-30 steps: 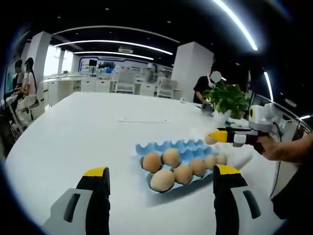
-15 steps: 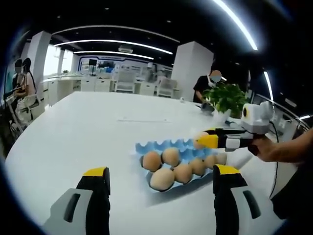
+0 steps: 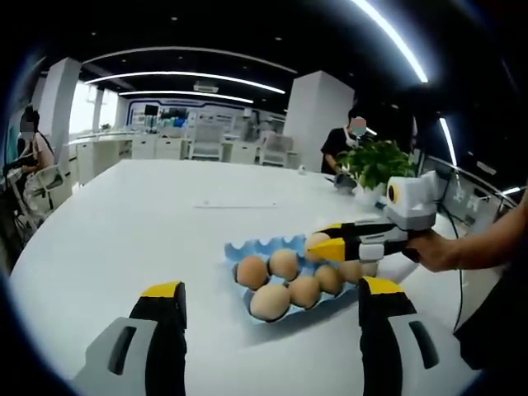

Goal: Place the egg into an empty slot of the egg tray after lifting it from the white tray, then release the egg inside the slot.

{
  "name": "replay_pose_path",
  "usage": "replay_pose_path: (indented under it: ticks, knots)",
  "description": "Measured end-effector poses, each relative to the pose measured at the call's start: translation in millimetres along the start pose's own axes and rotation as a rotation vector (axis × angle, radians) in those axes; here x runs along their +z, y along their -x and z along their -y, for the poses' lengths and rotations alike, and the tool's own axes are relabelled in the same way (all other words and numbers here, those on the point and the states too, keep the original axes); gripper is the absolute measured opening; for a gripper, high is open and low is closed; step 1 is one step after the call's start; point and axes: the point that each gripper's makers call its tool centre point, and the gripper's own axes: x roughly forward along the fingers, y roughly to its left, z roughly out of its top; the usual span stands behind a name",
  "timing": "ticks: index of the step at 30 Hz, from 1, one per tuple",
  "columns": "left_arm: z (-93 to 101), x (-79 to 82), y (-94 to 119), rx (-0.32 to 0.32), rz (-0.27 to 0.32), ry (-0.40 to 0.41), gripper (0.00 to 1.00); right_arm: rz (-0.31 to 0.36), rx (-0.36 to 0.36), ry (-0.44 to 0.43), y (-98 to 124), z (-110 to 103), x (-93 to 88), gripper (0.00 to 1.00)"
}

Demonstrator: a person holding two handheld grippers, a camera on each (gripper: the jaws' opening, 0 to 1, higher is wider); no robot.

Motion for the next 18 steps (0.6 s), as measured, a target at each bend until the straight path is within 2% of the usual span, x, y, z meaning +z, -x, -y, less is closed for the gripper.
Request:
replay_pose_path:
  ticks: [10, 13, 18]
  knots:
    - [8.0, 0.2, 0.4, -0.039, 0.003, -0.017, 0.87, -0.013, 0.029, -0.018, -7.7, 0.5, -7.6, 0.27]
    - [11.7, 0.0, 1.0, -0.056, 0.002, -0.038, 0.87, -0.018, 0.073, -0.075, -10.6, -1.1, -9.6, 0.27]
    - [16.4, -2.6, 1.7, -0.089, -0.007, -0.07, 0.86, -0.013, 0.111, -0.076, -11.5, -0.4, -10.2, 0.27]
